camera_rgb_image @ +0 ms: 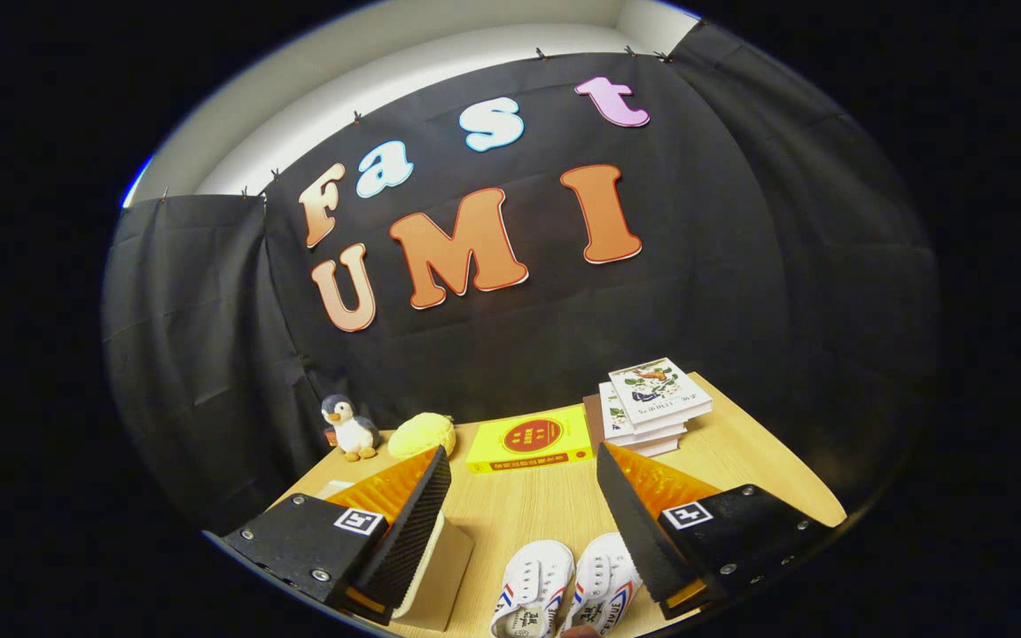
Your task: Open the storage box then place both shoes into the box .Put the left shoe in first, then the right shoe, with the right side of both shoes facing outward in a uniform manner.
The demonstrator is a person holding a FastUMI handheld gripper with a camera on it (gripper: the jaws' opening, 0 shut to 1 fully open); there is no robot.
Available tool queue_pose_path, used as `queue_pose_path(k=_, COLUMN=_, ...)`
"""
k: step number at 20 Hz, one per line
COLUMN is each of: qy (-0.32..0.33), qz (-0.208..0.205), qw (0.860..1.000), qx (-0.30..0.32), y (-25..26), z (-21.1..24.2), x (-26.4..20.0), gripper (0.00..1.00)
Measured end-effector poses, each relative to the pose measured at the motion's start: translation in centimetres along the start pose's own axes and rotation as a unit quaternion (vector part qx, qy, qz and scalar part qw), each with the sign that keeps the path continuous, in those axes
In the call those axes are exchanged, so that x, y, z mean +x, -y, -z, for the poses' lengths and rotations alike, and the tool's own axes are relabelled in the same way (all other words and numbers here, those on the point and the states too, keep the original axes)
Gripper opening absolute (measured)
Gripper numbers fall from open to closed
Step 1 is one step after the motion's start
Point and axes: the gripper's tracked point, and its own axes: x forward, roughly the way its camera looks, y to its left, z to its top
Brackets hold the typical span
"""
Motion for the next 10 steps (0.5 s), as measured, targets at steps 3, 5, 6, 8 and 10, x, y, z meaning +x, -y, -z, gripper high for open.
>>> queue_pose_path(k=3, qy=-0.005, qz=0.000, qw=1.000, qx=-0.001, y=0.0, z=0.5, x=0.1, gripper=0.98)
queue_pose_path(k=5, qy=-0.014, qz=-0.003, qw=1.000, qx=0.000, y=-0.3, z=1.2, x=0.2, gripper=0.98)
queue_pose_path(k=6, qy=-0.020, qz=-0.004, qw=1.000, qx=0.004, y=-0.4, z=1.5, x=0.3, gripper=0.99)
queue_pose_path(k=8, qy=-0.033, qz=-0.012, qw=0.999, qx=0.018, y=-1.2, z=2.0, x=0.2, gripper=0.99)
queue_pose_path(k=10, qy=-0.038, qz=-0.024, qw=0.999, qx=0.029, y=-1.8, z=2.2, x=0.1, gripper=0.99)
